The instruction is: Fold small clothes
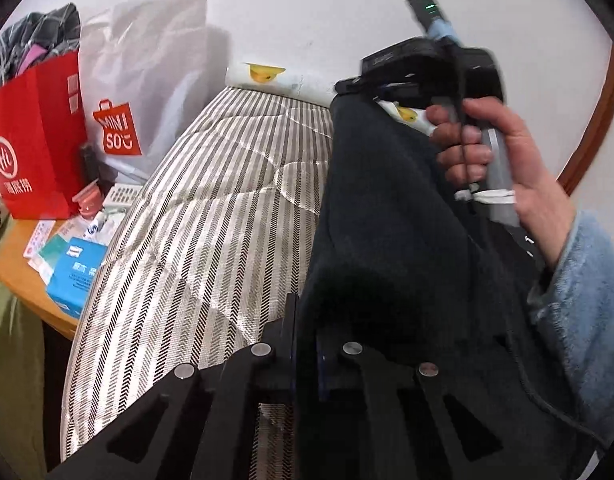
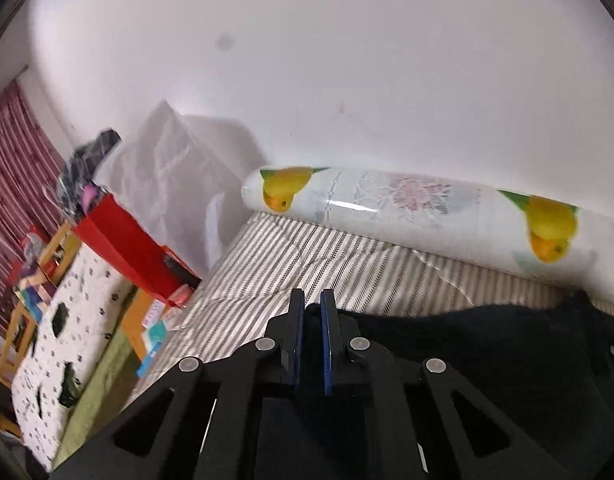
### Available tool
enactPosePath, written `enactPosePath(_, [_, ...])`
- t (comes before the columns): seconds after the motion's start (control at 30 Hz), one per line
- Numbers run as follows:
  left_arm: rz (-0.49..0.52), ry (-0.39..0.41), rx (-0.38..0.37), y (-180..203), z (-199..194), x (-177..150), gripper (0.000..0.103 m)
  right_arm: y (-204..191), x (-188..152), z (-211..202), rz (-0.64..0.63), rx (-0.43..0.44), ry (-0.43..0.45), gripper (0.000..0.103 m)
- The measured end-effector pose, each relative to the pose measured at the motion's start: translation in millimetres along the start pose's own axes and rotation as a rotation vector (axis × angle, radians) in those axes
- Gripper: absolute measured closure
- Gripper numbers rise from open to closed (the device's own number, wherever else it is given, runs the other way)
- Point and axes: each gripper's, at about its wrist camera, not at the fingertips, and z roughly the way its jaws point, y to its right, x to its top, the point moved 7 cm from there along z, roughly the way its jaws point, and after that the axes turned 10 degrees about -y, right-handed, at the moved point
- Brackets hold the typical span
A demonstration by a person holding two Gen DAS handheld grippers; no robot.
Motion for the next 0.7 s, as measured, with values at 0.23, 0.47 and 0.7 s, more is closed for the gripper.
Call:
enactPosePath(0.23, [-0.03,-0.025,-0.018,-1,4,2,0.093,9,-16,29,0.022,-0.009,-0.066,0.088])
enactPosePath(0.47, [-0.033,-0.015,0.002,-3,-1,2,0.078,31,-54,-61,0.016,-0.129,-0.004,0.065])
enactPosePath(0.7, [-0.051,0.03,-0.041,-1,-15,5,0.063,103,-167,-186,0.092,-0.361,0.058,0.051])
